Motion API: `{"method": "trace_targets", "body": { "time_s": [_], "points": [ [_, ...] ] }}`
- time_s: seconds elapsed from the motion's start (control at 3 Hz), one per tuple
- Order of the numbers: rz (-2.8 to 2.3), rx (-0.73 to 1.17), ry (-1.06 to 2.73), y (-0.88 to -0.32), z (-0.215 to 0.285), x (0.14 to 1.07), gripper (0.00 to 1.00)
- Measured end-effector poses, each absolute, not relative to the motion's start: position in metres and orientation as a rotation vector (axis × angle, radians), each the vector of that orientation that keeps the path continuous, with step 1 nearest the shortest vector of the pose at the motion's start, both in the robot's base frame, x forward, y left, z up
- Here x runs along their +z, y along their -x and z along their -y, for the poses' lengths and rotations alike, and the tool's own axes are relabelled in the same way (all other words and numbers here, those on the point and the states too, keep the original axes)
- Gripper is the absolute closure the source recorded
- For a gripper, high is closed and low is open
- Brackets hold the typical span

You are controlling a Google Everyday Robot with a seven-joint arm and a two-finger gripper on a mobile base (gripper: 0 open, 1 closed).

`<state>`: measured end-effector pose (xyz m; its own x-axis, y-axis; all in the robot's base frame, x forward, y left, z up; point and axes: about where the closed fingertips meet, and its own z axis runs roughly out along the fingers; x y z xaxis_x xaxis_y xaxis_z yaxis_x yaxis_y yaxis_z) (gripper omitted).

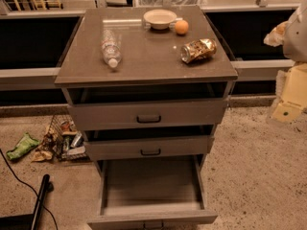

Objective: Place orange can into bottom drawer

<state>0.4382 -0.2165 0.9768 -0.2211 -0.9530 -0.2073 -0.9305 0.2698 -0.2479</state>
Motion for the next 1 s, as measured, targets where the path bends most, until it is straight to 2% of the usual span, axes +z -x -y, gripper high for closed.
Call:
{"method": "trace_targets", "body": {
  "time_s": [1.0],
  "points": [
    [-2.076,-0.191,1.840,-0.412,0.193,0.991,0.00]
  ]
}}
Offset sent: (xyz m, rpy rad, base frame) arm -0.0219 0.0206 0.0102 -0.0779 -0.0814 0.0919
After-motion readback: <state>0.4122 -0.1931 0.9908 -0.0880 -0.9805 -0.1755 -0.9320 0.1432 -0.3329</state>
